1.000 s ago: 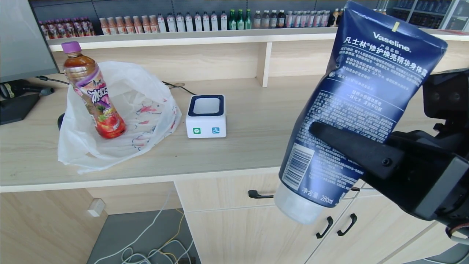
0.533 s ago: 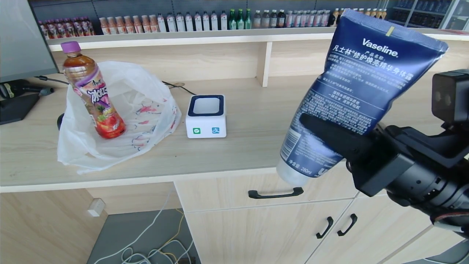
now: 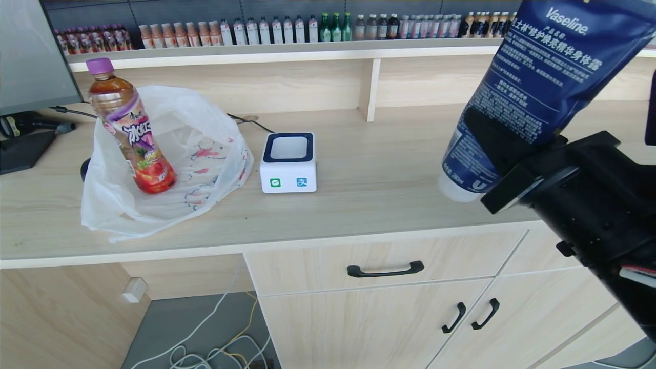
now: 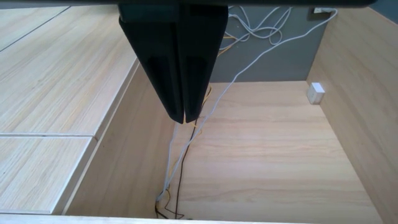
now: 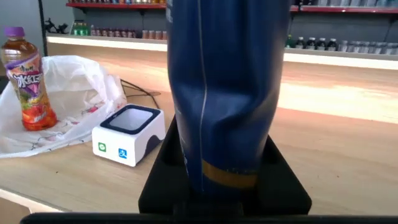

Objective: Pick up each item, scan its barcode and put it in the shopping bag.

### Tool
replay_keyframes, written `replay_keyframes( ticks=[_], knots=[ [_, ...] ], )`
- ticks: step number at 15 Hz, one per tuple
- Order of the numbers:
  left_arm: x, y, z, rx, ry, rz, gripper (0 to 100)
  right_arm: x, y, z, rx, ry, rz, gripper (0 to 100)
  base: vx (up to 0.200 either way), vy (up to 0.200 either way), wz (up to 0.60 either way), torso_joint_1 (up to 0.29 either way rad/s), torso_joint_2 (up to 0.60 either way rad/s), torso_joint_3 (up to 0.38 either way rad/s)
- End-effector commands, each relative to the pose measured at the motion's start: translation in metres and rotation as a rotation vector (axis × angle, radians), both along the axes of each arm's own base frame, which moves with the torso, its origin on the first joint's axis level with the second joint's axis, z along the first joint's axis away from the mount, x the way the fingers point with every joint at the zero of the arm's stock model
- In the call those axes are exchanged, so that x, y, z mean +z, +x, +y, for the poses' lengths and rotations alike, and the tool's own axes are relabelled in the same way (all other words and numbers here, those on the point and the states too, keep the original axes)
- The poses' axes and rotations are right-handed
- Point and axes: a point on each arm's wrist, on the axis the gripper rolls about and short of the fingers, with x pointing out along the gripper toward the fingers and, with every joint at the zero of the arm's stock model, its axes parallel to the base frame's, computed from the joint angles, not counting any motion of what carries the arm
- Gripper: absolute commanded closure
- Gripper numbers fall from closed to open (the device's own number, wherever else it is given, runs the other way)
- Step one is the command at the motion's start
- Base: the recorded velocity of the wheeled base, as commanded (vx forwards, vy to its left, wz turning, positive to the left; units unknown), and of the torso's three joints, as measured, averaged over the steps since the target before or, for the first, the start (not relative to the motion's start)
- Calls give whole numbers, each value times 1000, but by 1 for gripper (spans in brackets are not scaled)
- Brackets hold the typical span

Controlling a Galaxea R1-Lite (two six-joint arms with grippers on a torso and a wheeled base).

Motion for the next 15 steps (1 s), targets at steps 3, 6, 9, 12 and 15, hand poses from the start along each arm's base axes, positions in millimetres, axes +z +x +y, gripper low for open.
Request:
replay_keyframes(
  ticks=[3,6,9,12,15],
  knots=[
    [0,0,0,1,-4,0,100,-13,-6,-3,23,29,58,100,0,0,0,0,0,0],
    [0,0,0,1,-4,-2,100,-18,-9,-7,32,48,56,100,0,0,0,0,0,0],
    [0,0,0,-1,-4,-2,100,-24,-10,-10,19,39,64,100,0,133,0,0,0,5],
    [0,0,0,-1,-9,0,100,-25,-8,-14,1,41,62,100,0,200,0,6,2,6],
    [0,0,0,1,-9,-2,100,-27,-8,-16,-4,37,66,100,0,200,0,9,4,2]
  ],
)
